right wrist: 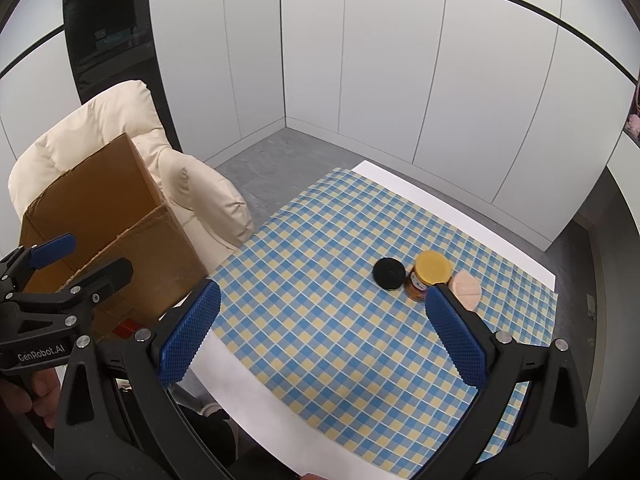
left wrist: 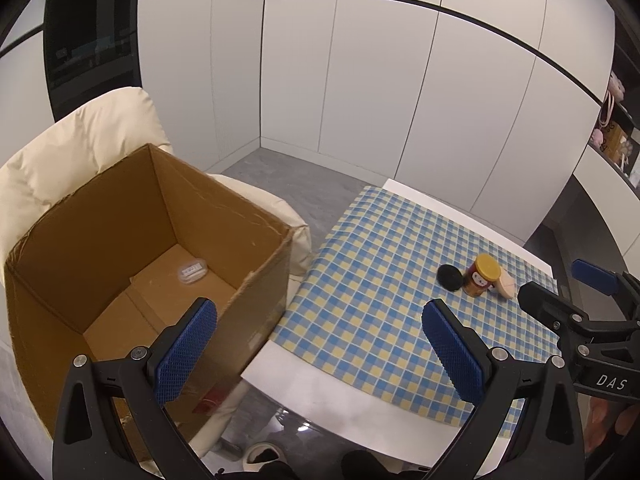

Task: Organize objects
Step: 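Move both tools over the black sponge, yellow-lidded jar and pink puff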

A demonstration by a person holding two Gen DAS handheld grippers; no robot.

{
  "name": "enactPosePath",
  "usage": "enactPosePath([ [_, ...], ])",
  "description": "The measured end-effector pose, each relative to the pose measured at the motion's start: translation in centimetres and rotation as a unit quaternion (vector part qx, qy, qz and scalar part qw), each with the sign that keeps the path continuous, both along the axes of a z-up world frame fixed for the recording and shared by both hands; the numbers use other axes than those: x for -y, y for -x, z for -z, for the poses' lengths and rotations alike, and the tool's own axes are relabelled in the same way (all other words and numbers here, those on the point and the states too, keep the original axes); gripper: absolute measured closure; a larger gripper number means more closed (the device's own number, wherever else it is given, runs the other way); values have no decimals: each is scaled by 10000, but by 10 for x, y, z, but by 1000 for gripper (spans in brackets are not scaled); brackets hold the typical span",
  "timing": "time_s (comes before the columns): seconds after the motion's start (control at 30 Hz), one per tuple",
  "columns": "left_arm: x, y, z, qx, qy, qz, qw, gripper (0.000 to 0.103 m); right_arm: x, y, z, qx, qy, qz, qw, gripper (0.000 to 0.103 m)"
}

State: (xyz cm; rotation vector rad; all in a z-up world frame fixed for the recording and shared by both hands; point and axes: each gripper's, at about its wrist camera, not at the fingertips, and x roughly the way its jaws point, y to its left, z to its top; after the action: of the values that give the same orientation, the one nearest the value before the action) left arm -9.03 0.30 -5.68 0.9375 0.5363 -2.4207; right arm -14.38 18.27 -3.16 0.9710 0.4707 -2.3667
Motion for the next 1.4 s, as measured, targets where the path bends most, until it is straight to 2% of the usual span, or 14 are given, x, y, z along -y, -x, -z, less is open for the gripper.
enactPosePath([
  [1.4, -73, 54, -9, -19, 77, 711, 9974, 1, -97, 18, -4, 213, 76, 677, 9974, 0],
])
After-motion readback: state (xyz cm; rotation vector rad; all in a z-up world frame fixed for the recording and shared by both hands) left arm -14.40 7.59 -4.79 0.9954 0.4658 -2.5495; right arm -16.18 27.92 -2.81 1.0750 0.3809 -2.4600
